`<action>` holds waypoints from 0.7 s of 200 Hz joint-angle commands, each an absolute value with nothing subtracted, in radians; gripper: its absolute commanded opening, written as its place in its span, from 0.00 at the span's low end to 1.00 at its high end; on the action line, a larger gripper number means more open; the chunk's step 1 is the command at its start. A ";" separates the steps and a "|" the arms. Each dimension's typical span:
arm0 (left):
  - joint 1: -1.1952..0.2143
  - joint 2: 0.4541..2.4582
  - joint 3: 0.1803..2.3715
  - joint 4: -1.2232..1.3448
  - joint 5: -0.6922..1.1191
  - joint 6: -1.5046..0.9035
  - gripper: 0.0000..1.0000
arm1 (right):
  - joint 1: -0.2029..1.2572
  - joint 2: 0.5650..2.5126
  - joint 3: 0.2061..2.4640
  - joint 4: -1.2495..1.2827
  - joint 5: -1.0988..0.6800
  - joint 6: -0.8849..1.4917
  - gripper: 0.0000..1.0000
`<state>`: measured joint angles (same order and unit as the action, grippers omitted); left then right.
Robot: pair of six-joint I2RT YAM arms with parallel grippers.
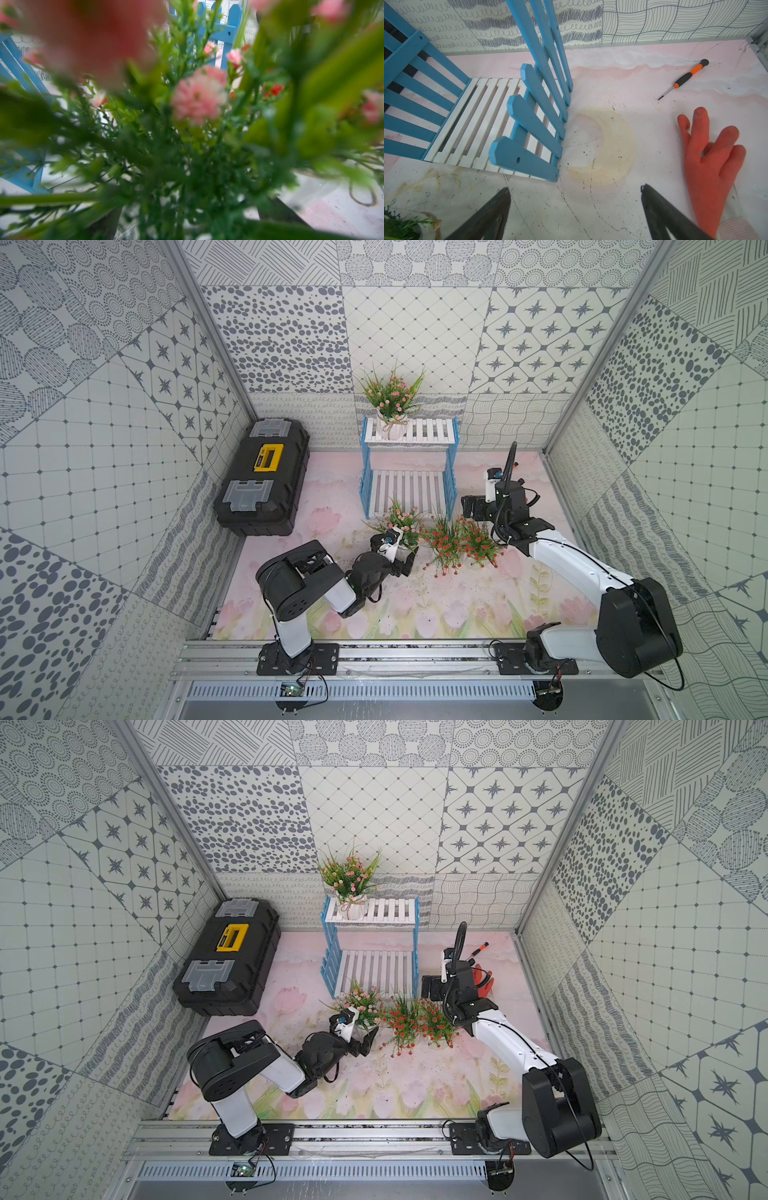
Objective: Place the baby's breath potted plants on the rack by color
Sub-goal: Pick up the baby's breath potted plant from the center of the board.
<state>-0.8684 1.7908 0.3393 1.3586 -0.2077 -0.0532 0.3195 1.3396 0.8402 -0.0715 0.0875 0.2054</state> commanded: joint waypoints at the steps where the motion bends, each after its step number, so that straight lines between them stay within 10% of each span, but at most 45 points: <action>1: -0.861 1.816 0.373 1.415 -0.159 -0.049 0.98 | 0.325 1.346 0.862 -0.047 0.097 0.198 0.98; 140: -0.792 1.890 0.440 1.413 -0.088 -0.045 0.98 | 0.327 1.343 0.860 -0.051 0.097 0.194 0.98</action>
